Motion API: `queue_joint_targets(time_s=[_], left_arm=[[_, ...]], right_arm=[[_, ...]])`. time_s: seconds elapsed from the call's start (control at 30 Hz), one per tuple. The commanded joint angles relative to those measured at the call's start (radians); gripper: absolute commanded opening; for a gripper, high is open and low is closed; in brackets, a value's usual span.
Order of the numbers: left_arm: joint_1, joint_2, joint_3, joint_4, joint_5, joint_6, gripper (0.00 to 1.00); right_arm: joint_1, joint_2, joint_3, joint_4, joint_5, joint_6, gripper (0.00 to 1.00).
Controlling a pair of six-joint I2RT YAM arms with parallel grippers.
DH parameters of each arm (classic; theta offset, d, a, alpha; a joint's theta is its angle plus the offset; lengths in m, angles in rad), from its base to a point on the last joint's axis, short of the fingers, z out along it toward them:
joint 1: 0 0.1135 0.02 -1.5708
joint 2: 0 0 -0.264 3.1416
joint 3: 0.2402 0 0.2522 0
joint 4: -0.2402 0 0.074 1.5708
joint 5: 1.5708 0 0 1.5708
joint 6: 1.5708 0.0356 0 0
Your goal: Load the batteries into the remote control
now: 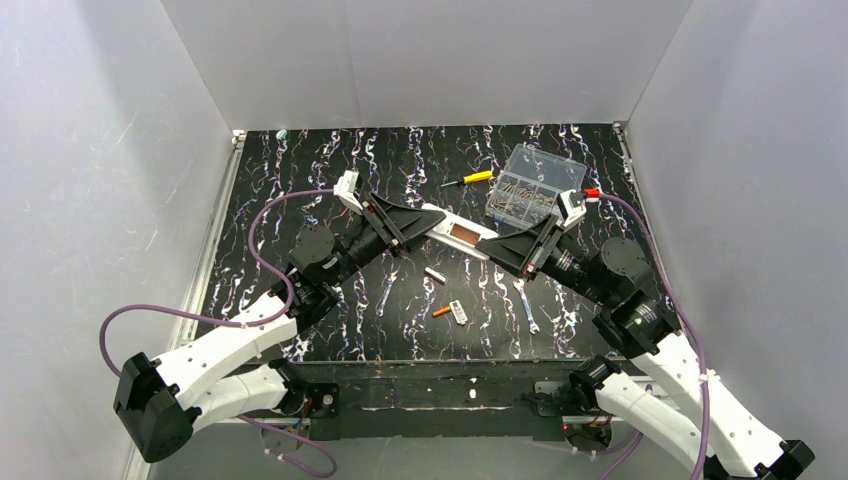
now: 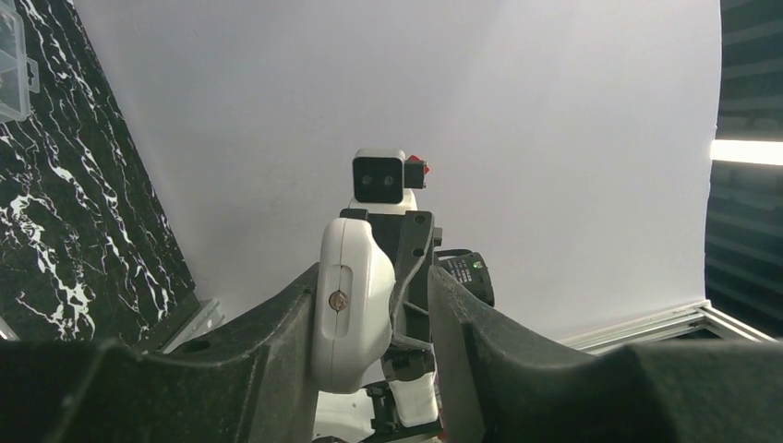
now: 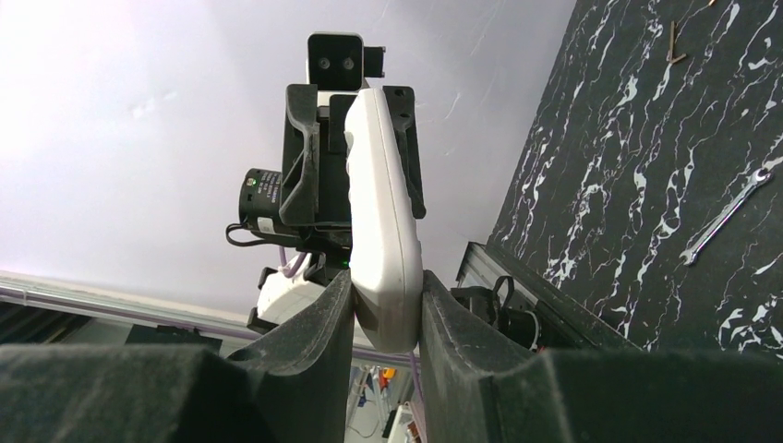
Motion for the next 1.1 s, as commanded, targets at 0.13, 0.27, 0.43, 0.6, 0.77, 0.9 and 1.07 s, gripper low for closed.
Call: queue_joint_targets(time_s=[0.13, 0.27, 0.43, 0.6, 0.77, 0.9, 1.07], left_arm=[[0.0, -0.023, 0.044, 0.129, 0.017, 0.009, 0.38], [0.0, -0.022, 0.044, 0.128, 0.017, 0.009, 0.33], [0.0, -0.018, 0.044, 0.125, 0.019, 0.005, 0.2], [-0.001, -0.02, 0.044, 0.116, 0.022, 0.01, 0.0], [-0.001, -0.024, 0.034, 0.111, 0.026, 0.017, 0.0], [-0.001, -0.038, 0.0, 0.123, 0.017, 0.017, 0.0], [0.0, -0.083, -0.066, 0.104, 0.003, 0.029, 0.0]], right_arm=[[-0.009, 0.01, -0.01, 0.039, -0.051, 0.016, 0.01], [-0.012, 0.003, -0.01, 0.035, -0.052, 0.016, 0.01], [-0.014, -0.002, -0.012, 0.031, -0.053, 0.016, 0.01], [-0.015, -0.003, -0.007, 0.025, -0.06, -0.001, 0.01], [-0.015, 0.0, 0.021, -0.019, -0.06, -0.076, 0.43], [-0.015, 0.001, 0.064, -0.095, -0.046, -0.178, 0.69], [-0.017, 0.0, 0.138, -0.207, -0.012, -0.319, 0.74]])
